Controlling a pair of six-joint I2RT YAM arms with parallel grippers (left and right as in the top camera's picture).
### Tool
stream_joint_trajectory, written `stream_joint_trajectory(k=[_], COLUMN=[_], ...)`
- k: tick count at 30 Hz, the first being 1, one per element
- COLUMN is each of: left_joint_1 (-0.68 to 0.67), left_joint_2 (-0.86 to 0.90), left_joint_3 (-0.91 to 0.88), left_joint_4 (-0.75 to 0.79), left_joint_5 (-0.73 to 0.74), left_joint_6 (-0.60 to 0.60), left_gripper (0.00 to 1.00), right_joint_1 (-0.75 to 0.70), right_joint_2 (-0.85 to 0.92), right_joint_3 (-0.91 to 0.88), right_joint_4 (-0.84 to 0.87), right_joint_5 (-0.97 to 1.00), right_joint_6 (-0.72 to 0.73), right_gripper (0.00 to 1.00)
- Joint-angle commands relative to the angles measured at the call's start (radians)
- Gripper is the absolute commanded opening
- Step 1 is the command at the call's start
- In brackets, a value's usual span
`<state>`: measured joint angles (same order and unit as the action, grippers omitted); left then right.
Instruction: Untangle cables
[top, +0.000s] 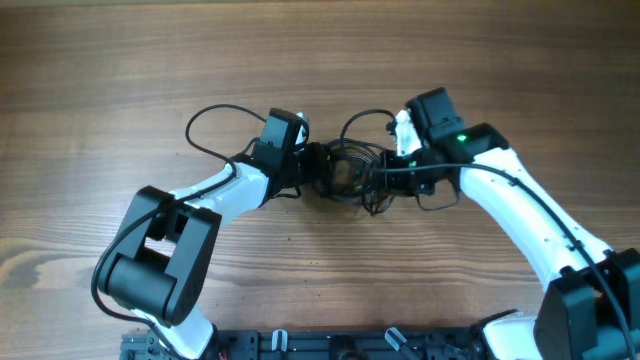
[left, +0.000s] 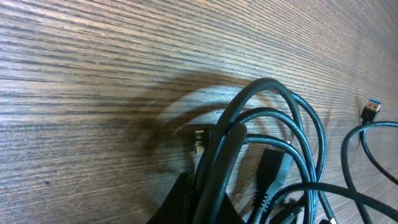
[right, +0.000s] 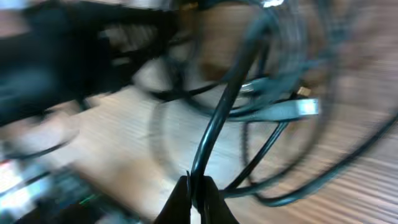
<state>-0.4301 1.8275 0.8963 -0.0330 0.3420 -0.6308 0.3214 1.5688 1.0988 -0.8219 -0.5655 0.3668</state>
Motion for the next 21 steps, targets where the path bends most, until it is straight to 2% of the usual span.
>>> stream_joint_trajectory(k=[1, 4, 8, 13, 17, 19, 20, 21], left_joint_1=[0.006, 0.006, 0.006, 0.006, 0.006, 0.006, 0.006, 0.006], left_joint_2=[0.01, 0.01, 0.01, 0.01, 0.01, 0.01, 0.01, 0.01], left_joint_3=[0.008, 0.008, 0.008, 0.008, 0.008, 0.008, 0.008, 0.008], left_joint_4=[0.003, 0.004, 0.004, 0.003, 0.004, 0.004, 0.004, 0.004], left_joint_5=[0.009, 0.009, 0.009, 0.009, 0.009, 0.009, 0.009, 0.009], left_joint_6=[-0.01, -0.01, -0.01, -0.01, -0.01, -0.011, -0.011, -0.014], left_gripper=[0.04, 0.04, 0.04, 0.04, 0.04, 0.04, 0.04, 0.04], right_joint_1=[-0.12, -0.241, -0.353, -0.497, -0.605, -0.607, -0.594, -0.582], right_joint_2=[-0.005, -0.005, -0.005, -0.005, -0.004, -0.004, -0.004, -0.004], right_joint_3=[0.045, 0.045, 0.044, 0.038, 0.038, 0.038, 0.031, 0.019], right_joint_4=[0.014, 0.056, 0.071, 0.046, 0.003, -0.06, -0.109, -0.127], right_joint_5=[-0.454, -0.63, -0.635, -0.259, -0.175, -0.175, -0.175, -0.175], right_joint_6=[-0.083, -0.083, -0.123, -0.128, -0.095, -0.109, -0.142, -0.161], right_gripper=[0.04, 0.04, 0.04, 0.04, 0.04, 0.05, 0.11, 0.23])
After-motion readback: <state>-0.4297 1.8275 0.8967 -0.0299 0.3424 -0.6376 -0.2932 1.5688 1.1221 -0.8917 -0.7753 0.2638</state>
